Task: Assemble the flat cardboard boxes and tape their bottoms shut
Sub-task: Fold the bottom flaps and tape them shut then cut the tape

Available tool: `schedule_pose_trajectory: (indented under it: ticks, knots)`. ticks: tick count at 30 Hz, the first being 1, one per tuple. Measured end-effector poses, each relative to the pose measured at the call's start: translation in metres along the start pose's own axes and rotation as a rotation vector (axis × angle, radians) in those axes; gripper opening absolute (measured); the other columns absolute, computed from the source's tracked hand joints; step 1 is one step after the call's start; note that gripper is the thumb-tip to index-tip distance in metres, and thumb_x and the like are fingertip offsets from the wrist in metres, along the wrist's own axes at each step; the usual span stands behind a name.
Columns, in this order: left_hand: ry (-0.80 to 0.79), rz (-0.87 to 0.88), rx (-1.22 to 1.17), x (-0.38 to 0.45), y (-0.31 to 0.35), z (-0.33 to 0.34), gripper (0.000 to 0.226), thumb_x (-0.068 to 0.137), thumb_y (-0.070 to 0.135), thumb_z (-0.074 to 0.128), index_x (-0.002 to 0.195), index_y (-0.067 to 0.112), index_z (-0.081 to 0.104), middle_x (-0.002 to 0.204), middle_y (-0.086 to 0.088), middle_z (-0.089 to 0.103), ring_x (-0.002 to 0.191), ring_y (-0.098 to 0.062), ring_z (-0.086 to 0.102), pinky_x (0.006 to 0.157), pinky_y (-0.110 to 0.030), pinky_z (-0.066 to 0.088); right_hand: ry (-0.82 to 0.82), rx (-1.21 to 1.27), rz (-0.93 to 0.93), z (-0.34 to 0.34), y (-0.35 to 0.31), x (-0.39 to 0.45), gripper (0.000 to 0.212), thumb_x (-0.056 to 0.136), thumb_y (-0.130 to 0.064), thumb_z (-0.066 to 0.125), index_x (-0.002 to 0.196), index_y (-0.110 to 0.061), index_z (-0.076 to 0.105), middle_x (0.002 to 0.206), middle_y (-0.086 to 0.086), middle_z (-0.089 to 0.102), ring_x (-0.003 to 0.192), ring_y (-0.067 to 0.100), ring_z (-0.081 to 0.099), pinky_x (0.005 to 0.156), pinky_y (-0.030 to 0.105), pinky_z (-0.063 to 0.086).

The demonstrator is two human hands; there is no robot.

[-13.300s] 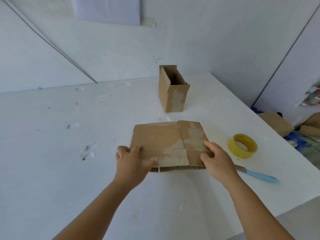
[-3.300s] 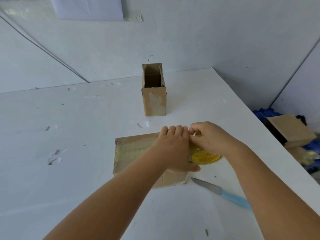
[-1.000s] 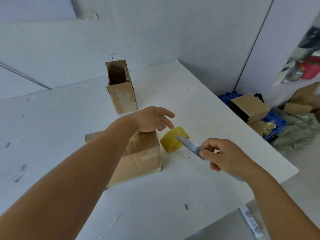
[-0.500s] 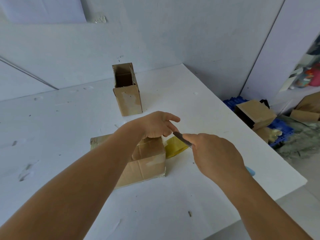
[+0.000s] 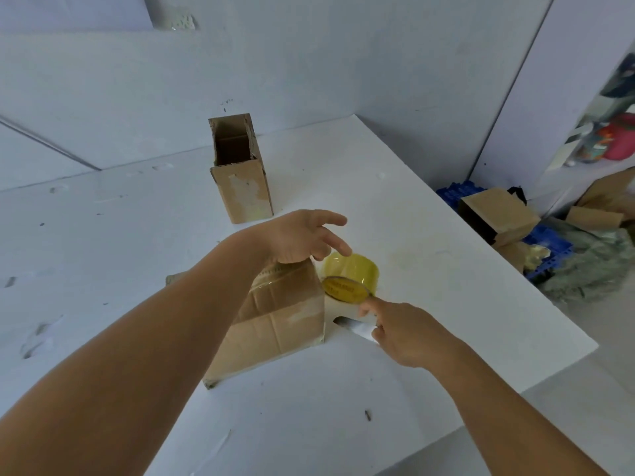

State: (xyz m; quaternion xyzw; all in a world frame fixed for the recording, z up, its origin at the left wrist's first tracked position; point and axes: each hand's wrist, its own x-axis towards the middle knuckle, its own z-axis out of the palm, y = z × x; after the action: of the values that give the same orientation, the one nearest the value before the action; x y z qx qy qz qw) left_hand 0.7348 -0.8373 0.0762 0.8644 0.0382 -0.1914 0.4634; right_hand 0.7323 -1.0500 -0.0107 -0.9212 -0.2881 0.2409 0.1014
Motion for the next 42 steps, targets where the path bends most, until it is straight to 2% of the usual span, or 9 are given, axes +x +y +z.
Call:
schedule_pose_trajectory:
  ticks: [6, 10, 14, 17, 23, 28, 32, 36, 42]
  knots:
    - [0.008, -0.002, -0.022, 0.002, -0.002, 0.001, 0.062, 0.088, -0.007, 0.049, 0.142, 0.021, 0.037, 0.109, 0.002, 0.071, 0.102, -0.017, 0.059, 0.077, -0.021, 0.043, 0.086, 0.071, 0.046, 0.023, 0.020, 0.003, 0.013, 0.092, -0.023, 0.048, 0.105, -0.022, 0.045, 0.105, 0.000, 0.056, 0.097, 0.021, 0.053, 0.072, 0.029, 0.039]
    - [0.038, 0.001, -0.022, 0.001, -0.002, 0.005, 0.063, 0.088, -0.006, 0.050, 0.142, 0.023, 0.037, 0.108, 0.003, 0.071, 0.104, -0.015, 0.061, 0.077, -0.018, 0.044, 0.389, 0.787, 0.064, 0.011, -0.003, -0.003, 0.025, 0.086, -0.032, 0.061, 0.103, -0.026, 0.043, 0.099, -0.012, 0.063, 0.091, 0.007, 0.057, 0.070, 0.023, 0.043]
    - [0.032, 0.004, -0.009, -0.002, 0.000, 0.006, 0.063, 0.088, -0.005, 0.051, 0.141, 0.026, 0.036, 0.110, 0.005, 0.070, 0.105, -0.013, 0.060, 0.079, -0.019, 0.044, 0.345, 1.363, 0.012, 0.016, -0.028, 0.011, 0.039, 0.076, -0.043, 0.069, 0.107, -0.044, 0.046, 0.115, 0.001, 0.065, 0.106, 0.016, 0.062, 0.093, 0.036, 0.050]
    - [0.029, 0.006, 0.007, -0.003, 0.000, 0.007, 0.064, 0.088, -0.004, 0.052, 0.142, 0.027, 0.036, 0.110, 0.006, 0.070, 0.104, -0.013, 0.060, 0.080, -0.019, 0.042, 0.442, 1.567, -0.002, 0.018, -0.038, 0.025, 0.036, 0.076, -0.031, 0.073, 0.106, -0.035, 0.053, 0.116, 0.004, 0.064, 0.107, 0.021, 0.063, 0.093, 0.043, 0.052]
    - [0.029, 0.012, -0.015, -0.002, -0.003, 0.007, 0.067, 0.087, -0.005, 0.053, 0.141, 0.031, 0.035, 0.111, 0.007, 0.069, 0.109, -0.016, 0.058, 0.089, -0.024, 0.041, 0.626, 1.476, 0.065, 0.017, -0.044, 0.036, 0.023, 0.080, -0.013, 0.071, 0.098, -0.025, 0.061, 0.098, 0.005, 0.070, 0.095, 0.025, 0.068, 0.082, 0.041, 0.057]
    - [0.039, 0.016, -0.030, 0.000, -0.006, 0.005, 0.075, 0.085, -0.004, 0.054, 0.144, 0.035, 0.028, 0.108, 0.011, 0.070, 0.111, -0.015, 0.057, 0.096, -0.027, 0.041, 0.696, 1.232, 0.074, 0.010, -0.039, 0.032, 0.020, 0.082, -0.015, 0.066, 0.094, -0.030, 0.061, 0.093, 0.001, 0.070, 0.089, 0.019, 0.067, 0.082, 0.040, 0.057]
    - [0.037, 0.020, -0.035, -0.001, -0.004, 0.006, 0.082, 0.087, -0.003, 0.055, 0.148, 0.037, 0.018, 0.108, 0.013, 0.070, 0.111, -0.013, 0.058, 0.084, -0.015, 0.037, 0.714, 1.109, 0.062, 0.001, -0.037, 0.031, 0.020, 0.081, -0.014, 0.063, 0.095, -0.028, 0.060, 0.088, -0.005, 0.067, 0.087, 0.014, 0.064, 0.077, 0.031, 0.055]
    - [0.012, 0.030, -0.031, -0.006, -0.003, 0.006, 0.089, 0.085, -0.009, 0.050, 0.149, 0.037, 0.008, 0.113, 0.014, 0.068, 0.110, -0.014, 0.054, 0.101, -0.027, 0.035, 0.709, 1.051, 0.087, -0.009, -0.026, 0.033, 0.021, 0.080, -0.013, 0.062, 0.093, -0.030, 0.061, 0.082, -0.005, 0.061, 0.081, 0.017, 0.061, 0.068, 0.031, 0.053]
    - [-0.029, 0.035, -0.027, -0.009, 0.000, 0.004, 0.087, 0.084, -0.011, 0.048, 0.150, 0.036, 0.013, 0.123, 0.013, 0.064, 0.088, -0.005, 0.054, 0.101, -0.029, 0.036, 0.694, 1.009, 0.063, -0.031, -0.005, 0.035, 0.025, 0.080, -0.010, 0.060, 0.095, -0.029, 0.060, 0.084, -0.002, 0.058, 0.082, 0.016, 0.058, 0.069, 0.030, 0.051]
